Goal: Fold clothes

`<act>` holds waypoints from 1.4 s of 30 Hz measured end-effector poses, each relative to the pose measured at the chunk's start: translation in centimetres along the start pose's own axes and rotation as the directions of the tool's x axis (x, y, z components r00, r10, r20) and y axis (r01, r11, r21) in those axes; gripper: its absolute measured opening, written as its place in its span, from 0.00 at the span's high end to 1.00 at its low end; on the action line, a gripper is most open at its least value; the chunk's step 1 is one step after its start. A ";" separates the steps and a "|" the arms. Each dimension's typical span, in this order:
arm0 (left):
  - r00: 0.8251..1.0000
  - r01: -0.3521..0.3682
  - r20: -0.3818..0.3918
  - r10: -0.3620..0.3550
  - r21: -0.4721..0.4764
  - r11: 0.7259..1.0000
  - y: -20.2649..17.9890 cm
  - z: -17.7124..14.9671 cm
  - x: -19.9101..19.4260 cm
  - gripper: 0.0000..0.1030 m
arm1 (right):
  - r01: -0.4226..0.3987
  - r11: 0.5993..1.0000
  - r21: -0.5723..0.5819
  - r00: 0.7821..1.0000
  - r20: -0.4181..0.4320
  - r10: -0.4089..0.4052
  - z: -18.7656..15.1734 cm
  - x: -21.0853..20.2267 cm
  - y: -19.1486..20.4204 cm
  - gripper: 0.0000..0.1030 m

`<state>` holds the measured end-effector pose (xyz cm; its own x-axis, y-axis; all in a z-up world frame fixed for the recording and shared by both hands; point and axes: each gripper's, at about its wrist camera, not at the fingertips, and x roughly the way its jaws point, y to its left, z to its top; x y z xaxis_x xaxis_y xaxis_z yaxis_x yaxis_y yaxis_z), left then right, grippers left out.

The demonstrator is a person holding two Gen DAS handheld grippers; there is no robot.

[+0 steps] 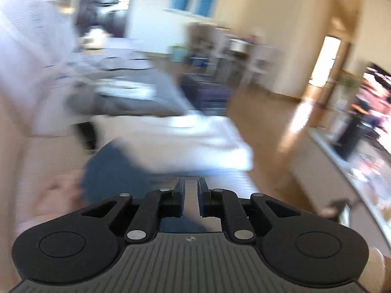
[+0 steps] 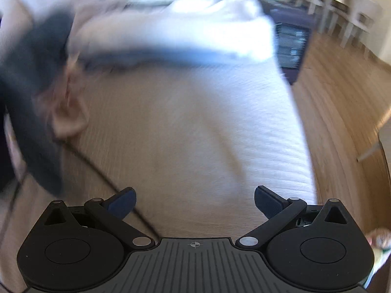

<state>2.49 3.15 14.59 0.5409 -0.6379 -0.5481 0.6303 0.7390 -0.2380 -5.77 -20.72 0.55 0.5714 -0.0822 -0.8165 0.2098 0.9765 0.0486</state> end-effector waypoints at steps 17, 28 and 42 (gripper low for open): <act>0.930 -0.311 -0.218 0.295 -0.038 0.950 7.3 -5.4 4.2 0.41 | -0.144 0.980 0.140 0.989 0.062 0.136 -0.8 -4.4 -3.0 0.00; 0.924 -0.314 -0.254 0.285 -0.080 0.946 10.7 -5.8 10.0 0.56 | -0.290 0.957 -0.019 0.955 -0.073 0.288 0.8 -0.4 3.4 0.00; 0.994 0.021 -0.097 -0.042 -0.208 0.978 6.1 -1.4 7.9 0.94 | -0.441 0.896 -0.042 0.886 -0.181 0.427 -0.7 -0.3 5.2 0.76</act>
